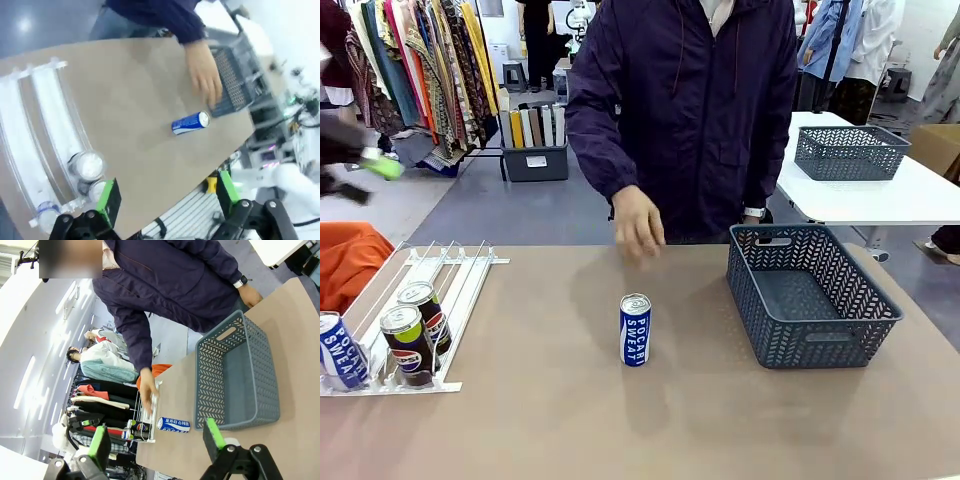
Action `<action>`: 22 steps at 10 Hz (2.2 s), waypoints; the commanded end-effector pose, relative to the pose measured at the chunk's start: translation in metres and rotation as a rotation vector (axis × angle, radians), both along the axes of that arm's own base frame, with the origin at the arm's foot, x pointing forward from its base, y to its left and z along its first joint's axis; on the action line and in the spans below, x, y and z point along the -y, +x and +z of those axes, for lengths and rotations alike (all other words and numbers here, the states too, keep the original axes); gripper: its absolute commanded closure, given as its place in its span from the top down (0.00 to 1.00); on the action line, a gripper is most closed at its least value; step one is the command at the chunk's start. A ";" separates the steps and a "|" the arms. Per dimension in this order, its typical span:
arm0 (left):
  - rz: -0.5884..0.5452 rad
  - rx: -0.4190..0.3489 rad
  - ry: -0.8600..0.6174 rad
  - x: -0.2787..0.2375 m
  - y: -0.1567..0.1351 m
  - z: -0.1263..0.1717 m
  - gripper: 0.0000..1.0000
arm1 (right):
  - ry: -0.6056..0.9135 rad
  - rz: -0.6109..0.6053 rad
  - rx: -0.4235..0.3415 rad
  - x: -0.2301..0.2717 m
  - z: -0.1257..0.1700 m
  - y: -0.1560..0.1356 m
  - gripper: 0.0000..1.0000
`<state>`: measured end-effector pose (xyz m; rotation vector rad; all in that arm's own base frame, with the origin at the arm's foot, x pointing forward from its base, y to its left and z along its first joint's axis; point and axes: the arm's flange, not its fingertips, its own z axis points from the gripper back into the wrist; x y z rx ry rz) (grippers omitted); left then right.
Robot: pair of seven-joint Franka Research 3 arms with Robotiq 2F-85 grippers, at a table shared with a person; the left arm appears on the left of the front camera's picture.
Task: Retrieve and store the cans from the dispenser.
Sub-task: Pick up one can from the Automatic Can Dispenser and place it in the middle of the table, then pick up the last remaining can from one row of the Automatic Can Dispenser and place it in the middle of the table.
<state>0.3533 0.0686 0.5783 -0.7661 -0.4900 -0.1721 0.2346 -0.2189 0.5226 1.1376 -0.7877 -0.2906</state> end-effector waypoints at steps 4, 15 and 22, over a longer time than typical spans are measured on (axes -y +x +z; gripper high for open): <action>-0.051 -0.098 -0.302 -0.084 0.007 -0.092 1.00 | 0.003 -0.001 0.041 0.000 0.003 0.003 1.00; 0.074 -0.079 -0.257 -0.092 -0.009 -0.069 1.00 | 0.003 -0.001 0.041 0.000 0.003 0.003 1.00; 0.114 -0.137 0.170 -0.069 -0.017 -0.046 1.00 | 0.003 -0.001 0.041 0.000 0.003 0.003 1.00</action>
